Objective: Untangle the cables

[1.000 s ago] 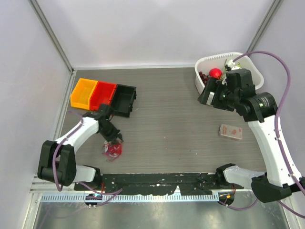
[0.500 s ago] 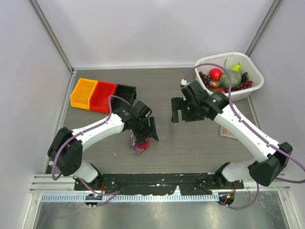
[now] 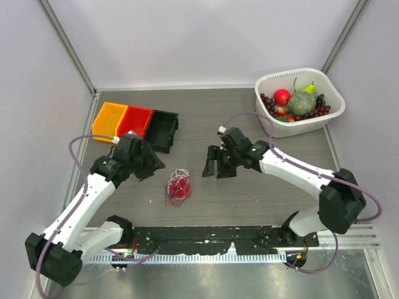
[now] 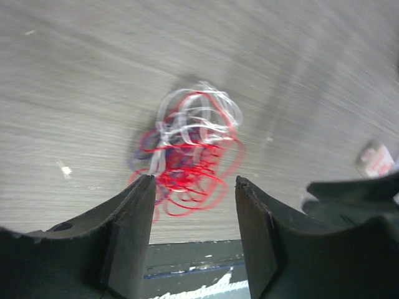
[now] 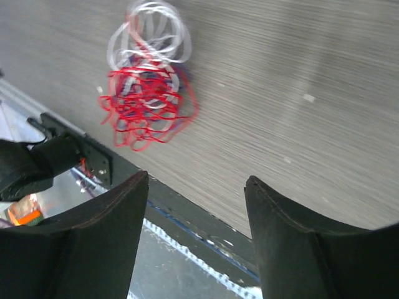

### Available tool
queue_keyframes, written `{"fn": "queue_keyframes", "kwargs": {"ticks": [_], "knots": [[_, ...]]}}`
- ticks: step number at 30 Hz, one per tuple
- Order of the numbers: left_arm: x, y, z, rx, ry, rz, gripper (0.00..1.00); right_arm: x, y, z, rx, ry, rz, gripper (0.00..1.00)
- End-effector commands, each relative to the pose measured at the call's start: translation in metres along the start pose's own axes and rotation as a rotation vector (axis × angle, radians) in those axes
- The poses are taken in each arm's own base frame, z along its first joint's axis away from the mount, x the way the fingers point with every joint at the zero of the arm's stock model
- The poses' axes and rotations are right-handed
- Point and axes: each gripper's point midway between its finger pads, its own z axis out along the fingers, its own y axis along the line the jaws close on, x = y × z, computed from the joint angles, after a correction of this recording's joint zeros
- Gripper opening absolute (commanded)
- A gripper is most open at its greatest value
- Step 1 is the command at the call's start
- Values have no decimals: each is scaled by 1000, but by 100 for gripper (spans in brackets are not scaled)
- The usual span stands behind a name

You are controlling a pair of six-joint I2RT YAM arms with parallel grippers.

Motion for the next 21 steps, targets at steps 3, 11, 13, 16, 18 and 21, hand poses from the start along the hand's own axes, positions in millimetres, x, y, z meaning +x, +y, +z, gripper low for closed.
{"fn": "queue_keyframes", "kwargs": {"ticks": [3, 11, 13, 16, 18, 21], "knots": [[48, 28, 39, 29, 319, -121, 54, 4, 94, 40, -238, 48, -127, 60], [73, 18, 75, 80, 483, -133, 68, 16, 103, 72, -249, 118, -187, 52], [84, 9, 85, 83, 521, -98, 65, 17, 93, 79, -207, 123, -192, 46], [111, -14, 95, 77, 605, -19, 60, 24, 61, 83, -114, 142, -137, 30], [121, -44, 100, 112, 609, 48, 60, 27, 39, 80, -75, 129, -96, 17], [135, -81, 102, 180, 622, 129, 61, 17, 8, 49, -37, 52, -27, 1]]}}
